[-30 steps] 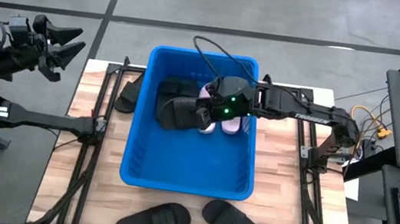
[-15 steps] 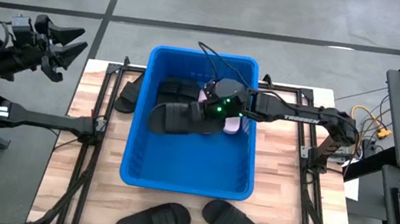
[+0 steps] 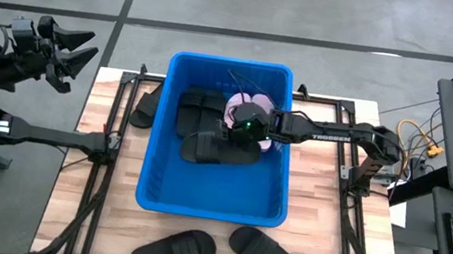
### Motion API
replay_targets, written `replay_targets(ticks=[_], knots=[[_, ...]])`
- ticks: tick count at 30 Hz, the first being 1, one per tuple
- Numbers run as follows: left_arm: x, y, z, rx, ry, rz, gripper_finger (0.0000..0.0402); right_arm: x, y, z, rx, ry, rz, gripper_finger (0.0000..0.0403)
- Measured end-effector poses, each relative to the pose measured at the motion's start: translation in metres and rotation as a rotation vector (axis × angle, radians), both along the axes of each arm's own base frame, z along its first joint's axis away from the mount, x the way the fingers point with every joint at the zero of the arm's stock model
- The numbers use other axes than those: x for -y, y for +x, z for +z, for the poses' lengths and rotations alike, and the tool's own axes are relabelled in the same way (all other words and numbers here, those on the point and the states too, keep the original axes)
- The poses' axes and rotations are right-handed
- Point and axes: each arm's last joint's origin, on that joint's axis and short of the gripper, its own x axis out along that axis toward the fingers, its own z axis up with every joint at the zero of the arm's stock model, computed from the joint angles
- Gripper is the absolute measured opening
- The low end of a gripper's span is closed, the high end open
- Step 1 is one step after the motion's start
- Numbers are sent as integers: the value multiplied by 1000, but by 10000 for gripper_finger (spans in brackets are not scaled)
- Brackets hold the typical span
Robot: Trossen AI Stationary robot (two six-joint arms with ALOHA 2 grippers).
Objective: Pick and place slides into bin
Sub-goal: Put the black slide into the blue bin
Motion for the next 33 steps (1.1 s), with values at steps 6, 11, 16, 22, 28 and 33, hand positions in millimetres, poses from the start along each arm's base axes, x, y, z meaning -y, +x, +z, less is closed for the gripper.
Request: replay_targets(ticks=[6, 11, 16, 22, 28, 33], knots=[[0, -2, 0, 3, 2, 0, 225, 1, 9, -24, 11, 73, -32, 11], [1, -2, 0, 4, 2, 0, 225, 2, 20, -44, 6, 114, -35, 11], [1, -4, 0, 9, 3, 0, 225, 2, 27, -66, -54, 151, -27, 11], [2, -6, 0, 14, 5, 0, 225, 4, 31, -86, -101, 171, -24, 11], [2, -7, 0, 17, 5, 0, 225, 7, 37, -104, -121, 176, -24, 11], [2, -7, 0, 17, 5, 0, 225, 15, 37, -111, -125, 168, -46, 11]])
